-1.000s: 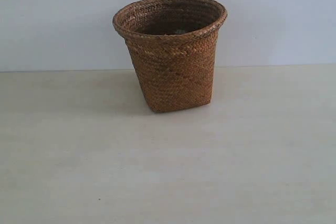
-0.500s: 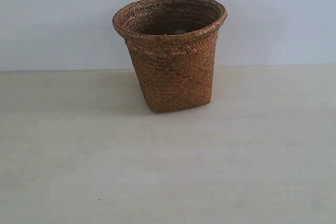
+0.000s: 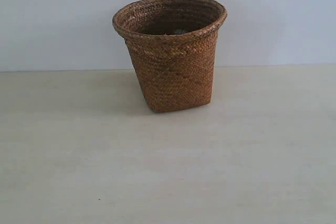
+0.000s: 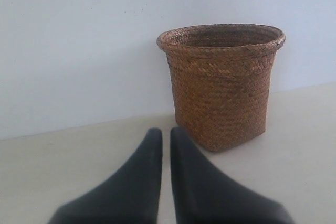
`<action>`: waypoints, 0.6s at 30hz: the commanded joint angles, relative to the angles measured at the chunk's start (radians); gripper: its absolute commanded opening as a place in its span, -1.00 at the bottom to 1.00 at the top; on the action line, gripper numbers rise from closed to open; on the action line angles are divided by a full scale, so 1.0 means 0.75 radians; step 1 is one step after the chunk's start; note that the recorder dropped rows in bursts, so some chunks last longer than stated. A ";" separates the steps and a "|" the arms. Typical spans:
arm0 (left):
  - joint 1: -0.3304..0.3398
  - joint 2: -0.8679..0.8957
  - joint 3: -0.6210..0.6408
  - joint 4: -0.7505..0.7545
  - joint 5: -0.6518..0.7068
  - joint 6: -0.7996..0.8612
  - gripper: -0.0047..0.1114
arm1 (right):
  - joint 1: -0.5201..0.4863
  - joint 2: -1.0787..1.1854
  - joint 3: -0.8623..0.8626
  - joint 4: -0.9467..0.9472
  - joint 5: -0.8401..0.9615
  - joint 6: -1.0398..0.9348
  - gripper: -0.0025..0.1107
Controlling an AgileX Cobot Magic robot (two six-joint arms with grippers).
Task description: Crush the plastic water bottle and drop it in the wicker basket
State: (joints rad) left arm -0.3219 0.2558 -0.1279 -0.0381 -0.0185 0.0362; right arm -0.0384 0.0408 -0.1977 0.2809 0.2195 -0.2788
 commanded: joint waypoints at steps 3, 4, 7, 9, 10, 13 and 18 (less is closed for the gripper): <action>0.007 -0.007 0.009 0.017 0.006 -0.008 -0.84 | 0.000 -0.006 0.008 0.003 0.000 0.002 -0.96; 0.022 -0.007 0.009 0.017 0.009 -0.008 -0.84 | 0.000 -0.006 0.008 0.003 0.000 0.002 -0.96; 0.092 -0.013 0.009 0.017 0.025 -0.008 -0.84 | 0.000 -0.006 0.008 0.003 0.000 0.002 -0.96; 0.145 -0.028 0.009 0.017 0.032 -0.008 -0.84 | 0.000 -0.006 0.008 0.003 0.000 0.002 -0.96; 0.175 -0.037 0.014 0.017 0.036 -0.008 -0.84 | 0.000 -0.006 0.008 0.003 0.000 0.002 -0.96; 0.252 -0.082 0.037 0.017 0.036 -0.008 -0.84 | 0.000 -0.006 0.008 0.003 0.000 0.002 -0.96; 0.369 -0.191 0.113 0.012 0.036 -0.008 -0.84 | 0.000 -0.006 0.008 0.003 0.000 0.002 -0.96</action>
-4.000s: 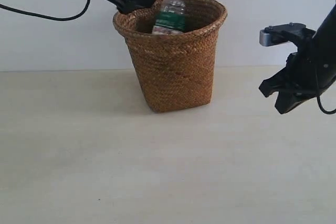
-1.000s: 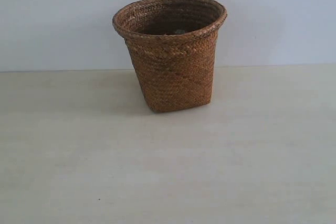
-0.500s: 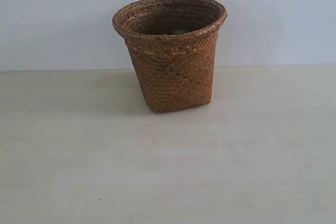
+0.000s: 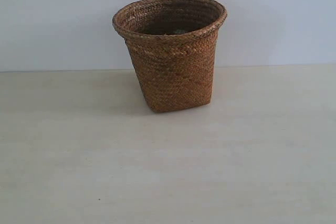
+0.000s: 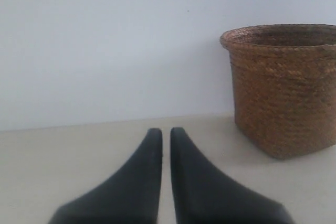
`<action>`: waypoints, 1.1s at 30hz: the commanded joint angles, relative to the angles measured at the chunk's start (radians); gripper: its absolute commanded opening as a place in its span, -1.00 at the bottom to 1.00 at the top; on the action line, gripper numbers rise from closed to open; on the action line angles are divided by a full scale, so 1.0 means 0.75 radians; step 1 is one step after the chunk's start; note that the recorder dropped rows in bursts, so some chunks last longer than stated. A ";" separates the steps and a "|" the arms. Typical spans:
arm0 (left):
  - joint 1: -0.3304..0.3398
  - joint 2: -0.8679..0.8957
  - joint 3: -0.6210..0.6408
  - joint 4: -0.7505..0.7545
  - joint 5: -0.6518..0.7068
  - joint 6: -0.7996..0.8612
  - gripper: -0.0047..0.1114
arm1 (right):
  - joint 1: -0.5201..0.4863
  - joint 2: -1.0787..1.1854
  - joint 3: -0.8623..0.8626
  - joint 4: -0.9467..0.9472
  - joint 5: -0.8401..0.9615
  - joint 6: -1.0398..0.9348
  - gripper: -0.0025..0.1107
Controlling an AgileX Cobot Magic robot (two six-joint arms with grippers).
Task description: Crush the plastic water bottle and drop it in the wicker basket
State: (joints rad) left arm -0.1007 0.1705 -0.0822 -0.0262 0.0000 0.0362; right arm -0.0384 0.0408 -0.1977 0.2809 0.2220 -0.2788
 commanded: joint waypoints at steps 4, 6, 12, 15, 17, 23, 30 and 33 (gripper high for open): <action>0.159 -0.175 0.098 -0.007 0.044 -0.008 -0.84 | 0.000 -0.006 0.008 0.003 -0.003 0.002 -0.96; 0.183 -0.205 0.110 -0.007 0.071 -0.008 -0.84 | 0.000 -0.006 0.008 0.003 -0.003 0.002 -0.96; 0.189 -0.227 0.110 -0.007 0.196 -0.008 -0.84 | 0.000 -0.006 0.008 0.003 -0.003 0.002 -0.96; 0.189 -0.227 0.110 -0.007 0.256 -0.008 -0.84 | 0.000 -0.006 0.008 0.003 -0.003 0.002 -0.96; 0.189 -0.227 0.110 -0.007 0.287 -0.008 -0.84 | 0.000 -0.006 0.008 0.003 -0.003 0.002 -0.96; 0.189 -0.227 0.110 -0.007 0.371 -0.008 -0.84 | 0.000 -0.009 0.008 0.003 -0.003 0.002 -0.96; 0.189 -0.227 0.110 -0.007 0.361 -0.008 -0.84 | 0.000 -0.009 0.008 0.003 -0.003 0.002 -0.96; 0.189 -0.227 0.110 -0.007 0.359 -0.008 -0.84 | 0.000 -0.009 0.008 0.003 -0.003 0.002 -0.96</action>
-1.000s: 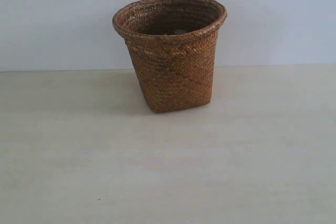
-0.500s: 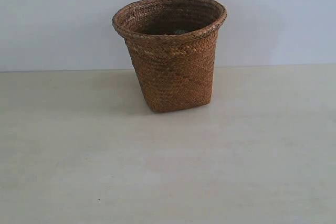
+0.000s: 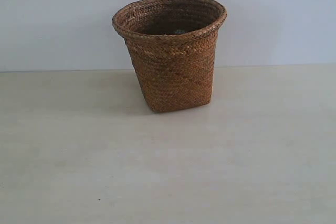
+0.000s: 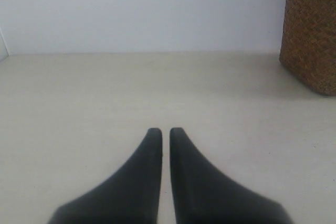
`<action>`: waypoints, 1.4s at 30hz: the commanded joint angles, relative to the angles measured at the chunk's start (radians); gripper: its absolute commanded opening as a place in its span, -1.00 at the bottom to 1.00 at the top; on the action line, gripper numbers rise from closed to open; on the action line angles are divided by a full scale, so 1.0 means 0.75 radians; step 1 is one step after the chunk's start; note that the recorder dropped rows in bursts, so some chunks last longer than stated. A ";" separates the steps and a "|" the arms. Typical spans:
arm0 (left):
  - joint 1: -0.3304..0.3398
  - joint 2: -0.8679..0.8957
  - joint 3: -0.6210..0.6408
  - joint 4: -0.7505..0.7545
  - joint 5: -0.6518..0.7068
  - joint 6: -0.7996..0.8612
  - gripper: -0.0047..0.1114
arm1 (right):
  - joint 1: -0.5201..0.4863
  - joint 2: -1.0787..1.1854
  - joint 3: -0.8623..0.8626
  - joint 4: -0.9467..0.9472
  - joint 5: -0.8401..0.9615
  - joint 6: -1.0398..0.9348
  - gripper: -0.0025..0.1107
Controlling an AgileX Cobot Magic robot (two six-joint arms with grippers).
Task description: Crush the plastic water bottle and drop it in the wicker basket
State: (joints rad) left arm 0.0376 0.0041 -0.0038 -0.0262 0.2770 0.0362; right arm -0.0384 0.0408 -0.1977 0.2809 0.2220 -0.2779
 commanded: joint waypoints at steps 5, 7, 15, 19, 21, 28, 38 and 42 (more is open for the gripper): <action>0.005 -0.005 0.005 -0.007 -0.010 -0.008 -0.84 | 0.000 -0.009 0.008 0.003 -0.003 0.000 -0.96; 0.005 -0.005 0.005 -0.007 -0.010 -0.008 -0.84 | 0.000 -0.009 0.008 0.003 -0.003 0.000 -0.96; 0.005 -0.005 0.005 -0.007 -0.010 -0.008 -0.84 | 0.000 -0.009 0.008 0.003 -0.003 0.000 -0.96; 0.005 -0.005 0.005 -0.007 -0.010 -0.008 -0.84 | 0.000 -0.009 0.008 0.003 -0.003 0.000 -0.96; 0.005 -0.005 0.005 -0.007 -0.010 -0.008 -0.84 | 0.000 -0.009 0.008 0.003 -0.003 0.000 -0.96; 0.005 -0.005 0.005 -0.007 -0.010 -0.008 -0.84 | 0.000 -0.008 0.008 0.003 0.028 0.007 -0.96; 0.005 -0.005 0.005 -0.007 -0.010 -0.008 -0.84 | 0.000 -0.017 0.063 -0.289 0.118 0.382 -0.96; 0.005 -0.005 0.005 -0.007 -0.010 -0.008 -0.84 | 0.000 -0.054 0.204 -0.291 0.073 0.327 -0.96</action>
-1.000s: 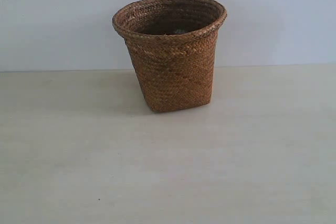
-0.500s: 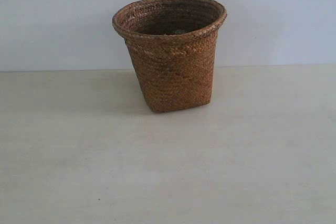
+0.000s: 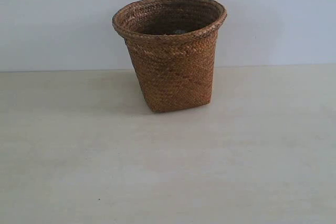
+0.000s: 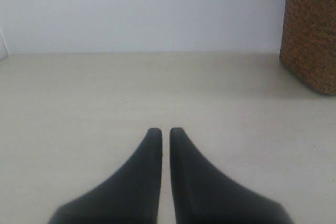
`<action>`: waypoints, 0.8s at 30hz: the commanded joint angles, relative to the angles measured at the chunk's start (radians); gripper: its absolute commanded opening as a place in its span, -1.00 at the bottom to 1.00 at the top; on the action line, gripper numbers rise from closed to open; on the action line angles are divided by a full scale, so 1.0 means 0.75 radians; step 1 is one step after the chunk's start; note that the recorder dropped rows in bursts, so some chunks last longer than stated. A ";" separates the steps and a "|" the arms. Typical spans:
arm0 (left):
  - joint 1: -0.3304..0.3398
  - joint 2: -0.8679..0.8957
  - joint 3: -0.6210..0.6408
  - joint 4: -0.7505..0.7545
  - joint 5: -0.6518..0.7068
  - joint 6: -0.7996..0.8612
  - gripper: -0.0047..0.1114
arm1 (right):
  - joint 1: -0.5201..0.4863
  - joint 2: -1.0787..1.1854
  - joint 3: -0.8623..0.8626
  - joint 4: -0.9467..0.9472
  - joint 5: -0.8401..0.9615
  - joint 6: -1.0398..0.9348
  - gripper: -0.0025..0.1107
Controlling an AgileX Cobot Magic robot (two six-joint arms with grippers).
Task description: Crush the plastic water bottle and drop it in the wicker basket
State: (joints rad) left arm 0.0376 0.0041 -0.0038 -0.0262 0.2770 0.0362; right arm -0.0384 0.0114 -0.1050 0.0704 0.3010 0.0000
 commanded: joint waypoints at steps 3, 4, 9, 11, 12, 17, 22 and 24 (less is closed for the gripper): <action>0.005 -0.005 0.005 -0.007 -0.010 -0.008 -0.84 | 0.000 -0.015 0.140 -0.011 -0.065 -0.043 -0.96; 0.005 -0.005 0.005 -0.007 -0.010 -0.008 -0.84 | 0.000 -0.015 0.140 -0.014 -0.026 -0.043 -0.96; 0.005 -0.005 0.005 -0.007 -0.010 -0.008 -0.84 | 0.000 -0.015 0.140 -0.021 0.029 -0.033 -0.96; 0.005 -0.005 0.005 -0.007 -0.010 -0.008 -0.84 | 0.000 -0.015 0.140 -0.021 0.032 -0.033 -0.96; 0.005 -0.005 0.005 -0.007 -0.010 -0.008 -0.84 | 0.000 -0.015 0.140 -0.021 0.029 -0.033 -0.96; 0.005 -0.005 0.005 -0.007 -0.010 -0.008 -0.84 | 0.000 -0.015 0.140 -0.021 0.029 -0.033 -0.96; 0.005 -0.005 0.005 -0.007 -0.010 -0.008 -0.84 | 0.000 -0.015 0.140 -0.021 0.029 -0.033 -0.96; 0.005 -0.005 0.005 -0.007 -0.010 -0.008 -0.84 | 0.000 -0.015 0.140 -0.021 0.029 -0.033 -0.96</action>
State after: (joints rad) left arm 0.0376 0.0041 -0.0038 -0.0262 0.2770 0.0362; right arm -0.0384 0.0046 -0.0043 0.0603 0.3269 -0.0226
